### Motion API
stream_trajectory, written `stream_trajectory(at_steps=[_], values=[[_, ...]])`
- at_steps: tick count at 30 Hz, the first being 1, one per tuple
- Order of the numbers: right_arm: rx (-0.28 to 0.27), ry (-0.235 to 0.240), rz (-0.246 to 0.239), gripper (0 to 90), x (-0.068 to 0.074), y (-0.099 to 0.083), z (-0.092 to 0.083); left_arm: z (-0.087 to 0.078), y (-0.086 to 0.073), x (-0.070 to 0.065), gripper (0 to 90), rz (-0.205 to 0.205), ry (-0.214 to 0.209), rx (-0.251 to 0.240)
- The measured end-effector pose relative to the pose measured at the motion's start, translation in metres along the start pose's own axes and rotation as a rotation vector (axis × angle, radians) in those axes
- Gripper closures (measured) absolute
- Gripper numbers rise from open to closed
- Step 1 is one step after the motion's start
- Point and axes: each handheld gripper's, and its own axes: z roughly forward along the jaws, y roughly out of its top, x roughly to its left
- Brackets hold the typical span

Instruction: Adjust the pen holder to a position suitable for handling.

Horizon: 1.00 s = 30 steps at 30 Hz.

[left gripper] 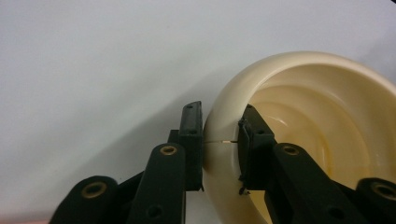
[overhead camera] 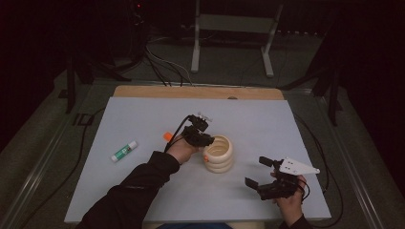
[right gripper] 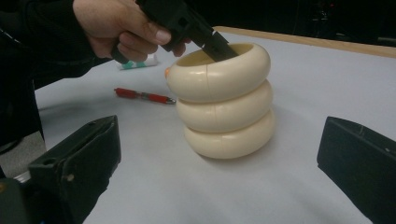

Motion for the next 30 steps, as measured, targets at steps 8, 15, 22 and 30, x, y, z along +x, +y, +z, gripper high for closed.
stream_trajectory(at_steps=[8,15,22,30], values=[[0.001,-0.001,-0.001,0.0,0.0,0.0,0.0,-0.004,0.005,-0.006,68.0,0.023,-0.043,-0.024],[0.0,0.001,0.0,0.0,0.0,0.0,0.0,-0.015,0.009,-0.004,53.3,0.039,-0.094,-0.063],[-0.001,0.001,0.001,0.0,0.0,0.0,0.0,-0.031,0.012,-0.002,42.5,0.075,-0.117,-0.091],[-0.014,-0.009,-0.003,0.0,0.0,0.0,0.0,-0.044,0.012,0.001,28.6,0.1,-0.131,-0.13]])
